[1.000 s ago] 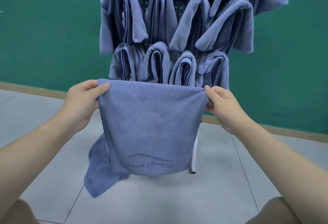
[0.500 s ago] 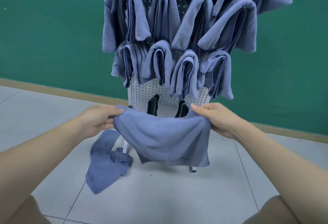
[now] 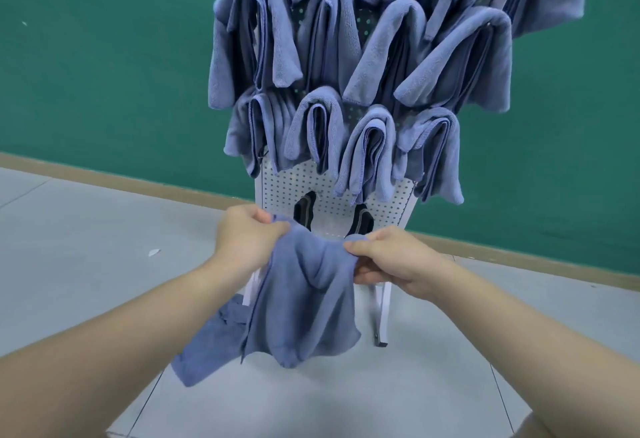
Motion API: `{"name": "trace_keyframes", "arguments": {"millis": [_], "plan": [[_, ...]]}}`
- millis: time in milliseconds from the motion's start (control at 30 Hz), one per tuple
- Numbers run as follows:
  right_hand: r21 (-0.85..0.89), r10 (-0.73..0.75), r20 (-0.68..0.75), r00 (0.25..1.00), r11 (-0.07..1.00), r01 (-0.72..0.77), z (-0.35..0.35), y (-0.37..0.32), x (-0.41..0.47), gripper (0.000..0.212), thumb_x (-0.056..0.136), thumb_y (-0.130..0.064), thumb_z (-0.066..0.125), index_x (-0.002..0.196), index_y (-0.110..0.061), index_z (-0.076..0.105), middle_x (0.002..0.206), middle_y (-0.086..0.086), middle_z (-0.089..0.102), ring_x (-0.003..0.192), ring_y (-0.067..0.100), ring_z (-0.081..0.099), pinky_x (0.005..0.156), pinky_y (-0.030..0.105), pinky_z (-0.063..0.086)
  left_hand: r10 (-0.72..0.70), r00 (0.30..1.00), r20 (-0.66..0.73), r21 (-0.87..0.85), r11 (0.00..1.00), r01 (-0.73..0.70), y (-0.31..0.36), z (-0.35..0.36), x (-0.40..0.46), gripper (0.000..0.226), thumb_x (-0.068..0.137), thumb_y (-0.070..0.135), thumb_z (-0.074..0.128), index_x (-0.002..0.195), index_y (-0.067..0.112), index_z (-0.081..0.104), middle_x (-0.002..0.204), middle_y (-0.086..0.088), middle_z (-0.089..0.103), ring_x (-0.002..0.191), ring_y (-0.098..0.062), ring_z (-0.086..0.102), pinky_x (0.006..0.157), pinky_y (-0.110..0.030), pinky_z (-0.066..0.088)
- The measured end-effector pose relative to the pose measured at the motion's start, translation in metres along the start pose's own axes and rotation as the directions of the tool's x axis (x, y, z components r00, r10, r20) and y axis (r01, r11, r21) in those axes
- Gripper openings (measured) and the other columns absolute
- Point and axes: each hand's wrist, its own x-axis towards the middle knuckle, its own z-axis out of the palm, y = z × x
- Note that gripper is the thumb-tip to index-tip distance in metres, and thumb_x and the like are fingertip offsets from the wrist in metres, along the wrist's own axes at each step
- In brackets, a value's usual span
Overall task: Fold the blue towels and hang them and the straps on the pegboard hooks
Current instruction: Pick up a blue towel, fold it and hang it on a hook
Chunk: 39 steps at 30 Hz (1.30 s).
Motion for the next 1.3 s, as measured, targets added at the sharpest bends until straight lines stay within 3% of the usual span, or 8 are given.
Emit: {"name": "trace_keyframes", "arguments": {"millis": [267, 367, 500, 600, 733, 867, 1000, 1300], "plan": [[-0.094, -0.191, -0.051, 0.980, 0.978, 0.185, 0.036, -0.011, -0.009, 0.035, 0.107, -0.017, 0.053, 0.082, 0.002, 0.070, 0.069, 0.008, 0.066, 0.056, 0.011, 0.065, 0.070, 0.028, 0.062, 0.361, 0.917, 0.167, 0.166, 0.907, -0.387, 0.007, 0.022, -0.054, 0.017, 0.091, 0.014, 0.073, 0.075, 0.020, 0.069, 0.049, 0.013, 0.061, 0.046, -0.001, 0.052, 0.052, -0.013, 0.040], [-0.146, -0.227, -0.055, 0.972, 0.965, 0.217, 0.036, -0.015, -0.014, 0.041, 0.108, -0.027, 0.050, 0.079, -0.006, 0.071, 0.066, 0.001, 0.066, 0.061, 0.011, 0.066, 0.078, 0.030, 0.062, 0.338, 0.923, 0.184, 0.060, 0.934, -0.354, 0.003, 0.019, -0.055, 0.022, 0.094, 0.011, 0.070, 0.078, 0.025, 0.075, 0.064, 0.013, 0.072, 0.060, -0.007, 0.068, 0.069, -0.034, 0.059], [-0.273, -0.326, -0.041, 0.945, 0.913, 0.303, 0.036, -0.017, -0.017, 0.052, 0.104, -0.041, 0.057, 0.081, 0.004, 0.069, 0.069, 0.014, 0.067, 0.069, 0.014, 0.066, 0.085, 0.042, 0.062, 0.447, 0.876, 0.182, -0.044, 0.894, -0.447, -0.002, 0.018, -0.059, 0.031, 0.098, 0.008, 0.065, 0.080, 0.028, 0.079, 0.084, 0.006, 0.075, 0.083, -0.022, 0.071, 0.078, -0.051, 0.060], [-0.302, -0.380, -0.061, 0.923, 0.889, 0.345, 0.031, -0.018, -0.017, 0.049, 0.102, -0.039, 0.061, 0.082, 0.005, 0.068, 0.067, 0.013, 0.065, 0.068, 0.017, 0.066, 0.080, 0.043, 0.060, 0.447, 0.865, 0.227, -0.150, 0.894, -0.422, 0.001, 0.019, -0.056, 0.043, 0.099, -0.001, 0.060, 0.083, 0.032, 0.082, 0.105, 0.017, 0.073, 0.101, -0.011, 0.069, 0.089, -0.047, 0.059], [-0.339, -0.435, -0.124, 0.892, 0.863, 0.374, 0.018, -0.027, -0.019, 0.041, 0.107, -0.030, 0.052, 0.076, -0.004, 0.058, 0.065, 0.003, 0.053, 0.065, 0.018, 0.059, 0.059, 0.022, 0.047, 0.454, 0.841, 0.295, -0.256, 0.885, -0.388, 0.012, 0.010, -0.042, 0.047, 0.099, -0.012, 0.053, 0.096, 0.027, 0.079, 0.121, 0.007, 0.070, 0.113, -0.013, 0.067, 0.089, -0.025, 0.056], [-0.381, -0.546, 0.033, 0.837, 0.768, 0.516, 0.012, -0.031, -0.026, 0.043, 0.104, -0.035, 0.050, 0.078, -0.001, 0.046, 0.071, 0.005, 0.042, 0.067, 0.018, 0.041, 0.067, 0.036, 0.036, 0.687, 0.667, 0.289, 0.048, 0.686, -0.726, 0.020, -0.009, -0.026, 0.033, 0.091, 0.012, 0.061, 0.121, 0.025, 0.066, 0.125, 0.013, 0.061, 0.122, -0.008, 0.057, 0.099, -0.019, 0.044], [-0.445, -0.586, 0.168, 0.793, 0.673, 0.591, 0.010, -0.035, -0.041, 0.041, 0.107, -0.025, 0.053, 0.069, -0.017, 0.039, 0.060, -0.014, 0.030, 0.056, 0.006, 0.029, 0.055, 0.020, 0.026, 0.722, 0.487, 0.492, 0.200, 0.451, -0.870, 0.018, -0.016, -0.018, 0.029, 0.088, 0.026, 0.063, 0.115, 0.016, 0.065, 0.115, 0.006, 0.064, 0.113, -0.017, 0.056, 0.101, -0.033, 0.043], [-0.421, -0.619, 0.069, 0.782, 0.693, 0.586, 0.003, -0.036, -0.044, 0.041, 0.110, -0.030, 0.046, 0.078, -0.004, 0.042, 0.071, -0.002, 0.034, 0.063, 0.009, 0.031, 0.059, 0.027, 0.028, 0.474, 0.669, 0.573, -0.011, 0.820, -0.572, 0.018, -0.021, -0.022, 0.043, 0.082, 0.047, 0.078, 0.077, 0.007, 0.061, 0.077, -0.007, 0.061, 0.075, -0.022, 0.059, 0.070, -0.032, 0.051]]}}
